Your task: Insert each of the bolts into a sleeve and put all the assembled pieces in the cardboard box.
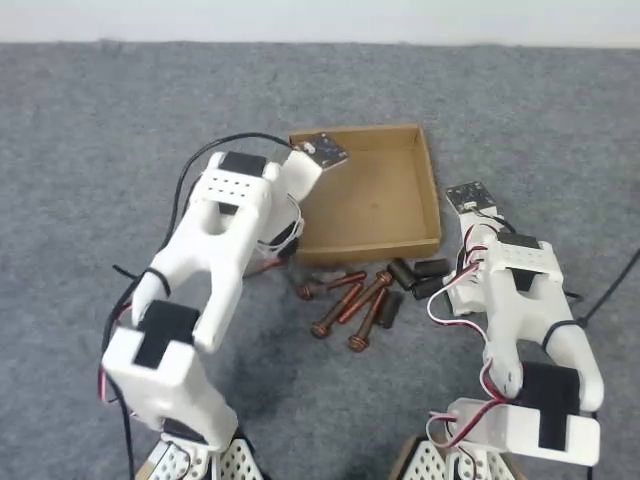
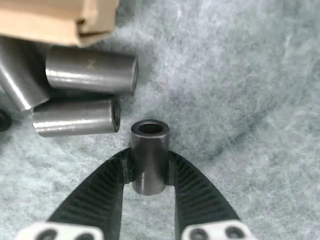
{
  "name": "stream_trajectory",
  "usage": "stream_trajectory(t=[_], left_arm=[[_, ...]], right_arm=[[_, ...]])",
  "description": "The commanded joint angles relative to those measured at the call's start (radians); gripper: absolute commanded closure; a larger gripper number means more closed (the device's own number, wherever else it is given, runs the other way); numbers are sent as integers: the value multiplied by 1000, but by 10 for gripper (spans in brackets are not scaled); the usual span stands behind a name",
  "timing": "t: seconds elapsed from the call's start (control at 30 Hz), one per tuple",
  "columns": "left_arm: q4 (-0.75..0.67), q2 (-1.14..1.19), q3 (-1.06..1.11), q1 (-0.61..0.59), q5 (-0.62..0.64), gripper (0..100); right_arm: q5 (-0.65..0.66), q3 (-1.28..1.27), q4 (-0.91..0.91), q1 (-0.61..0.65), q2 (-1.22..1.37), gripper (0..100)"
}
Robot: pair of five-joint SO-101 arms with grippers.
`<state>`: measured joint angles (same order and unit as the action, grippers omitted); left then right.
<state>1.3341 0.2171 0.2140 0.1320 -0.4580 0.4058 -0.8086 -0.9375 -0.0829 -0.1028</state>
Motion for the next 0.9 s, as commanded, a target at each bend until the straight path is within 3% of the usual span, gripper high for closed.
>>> stream_trajectory(t=[0.0, 0.1, 0.27, 0.33, 0.47, 0.63, 0.87], left_arm=[[-15, -176, 90, 34, 54, 878], [-40, -292, 213, 63, 127, 878], [-206, -496, 472, 60, 373, 945], [-275, -557, 576, 60, 413, 994], [-377, -655, 748, 58, 425, 989], [-407, -692, 831, 57, 450, 989], [-506, -690, 842, -68, 697, 989]], right_arm=[[20, 49, 1, 7, -5, 992], [20, 49, 1, 7, -5, 992], [20, 49, 1, 7, -5, 992], [20, 49, 1, 7, -5, 992], [20, 49, 1, 8, -5, 992], [20, 49, -2, 8, -5, 992], [20, 46, -7, 10, -5, 992]])
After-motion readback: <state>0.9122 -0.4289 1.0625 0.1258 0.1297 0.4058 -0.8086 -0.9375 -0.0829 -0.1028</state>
